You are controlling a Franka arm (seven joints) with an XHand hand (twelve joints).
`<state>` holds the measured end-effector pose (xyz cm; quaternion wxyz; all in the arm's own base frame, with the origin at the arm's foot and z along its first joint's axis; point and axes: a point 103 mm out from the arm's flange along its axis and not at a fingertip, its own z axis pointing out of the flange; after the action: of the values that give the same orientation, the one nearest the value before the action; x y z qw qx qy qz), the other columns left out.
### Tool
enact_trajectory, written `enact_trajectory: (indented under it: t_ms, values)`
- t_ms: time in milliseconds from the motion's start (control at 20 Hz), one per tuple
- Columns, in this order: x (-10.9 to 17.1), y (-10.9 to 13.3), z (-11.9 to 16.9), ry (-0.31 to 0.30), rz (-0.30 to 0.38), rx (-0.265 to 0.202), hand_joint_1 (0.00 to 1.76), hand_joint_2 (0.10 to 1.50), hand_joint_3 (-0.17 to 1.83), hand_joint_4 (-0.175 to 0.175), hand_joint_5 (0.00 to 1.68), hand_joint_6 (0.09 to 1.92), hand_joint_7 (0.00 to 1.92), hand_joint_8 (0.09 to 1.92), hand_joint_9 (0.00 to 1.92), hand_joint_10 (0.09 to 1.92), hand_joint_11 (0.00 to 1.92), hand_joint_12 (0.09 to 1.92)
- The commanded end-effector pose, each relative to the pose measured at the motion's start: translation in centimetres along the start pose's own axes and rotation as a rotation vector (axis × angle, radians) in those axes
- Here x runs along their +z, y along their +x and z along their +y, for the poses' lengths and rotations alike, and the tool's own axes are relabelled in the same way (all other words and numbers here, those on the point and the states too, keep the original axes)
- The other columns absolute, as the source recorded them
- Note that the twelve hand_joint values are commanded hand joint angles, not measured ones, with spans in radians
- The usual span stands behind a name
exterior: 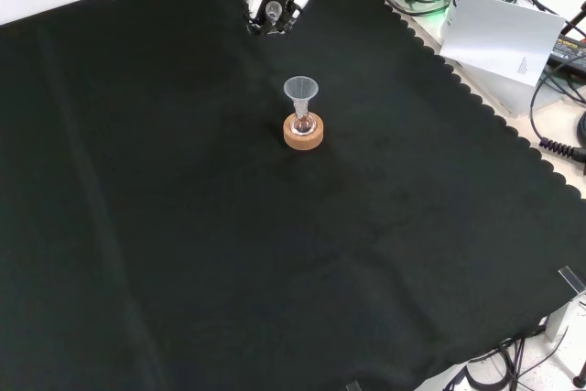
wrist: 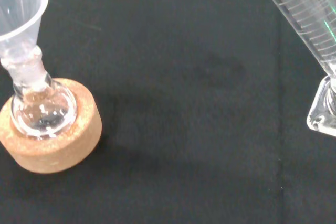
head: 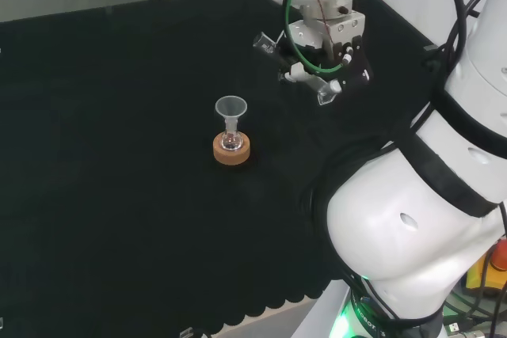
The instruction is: Put the graduated cylinder back on the table.
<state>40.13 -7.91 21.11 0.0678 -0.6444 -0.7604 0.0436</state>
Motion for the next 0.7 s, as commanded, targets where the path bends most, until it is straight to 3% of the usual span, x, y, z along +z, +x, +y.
enact_trajectory:
  t_ms: [50,700]
  values:
    - [1.0,-1.2,0.3,-0.045,0.084,0.015,1.14,1.26,-0.17,-0.175,0.89,1.18,1.46,0.23,1.64,0.09,1.34,0.65]
    - [3.8,-3.1,3.2,-0.230,0.302,-0.003,1.14,1.26,-0.17,-0.175,0.89,1.18,1.45,0.23,1.63,0.09,1.35,0.65]
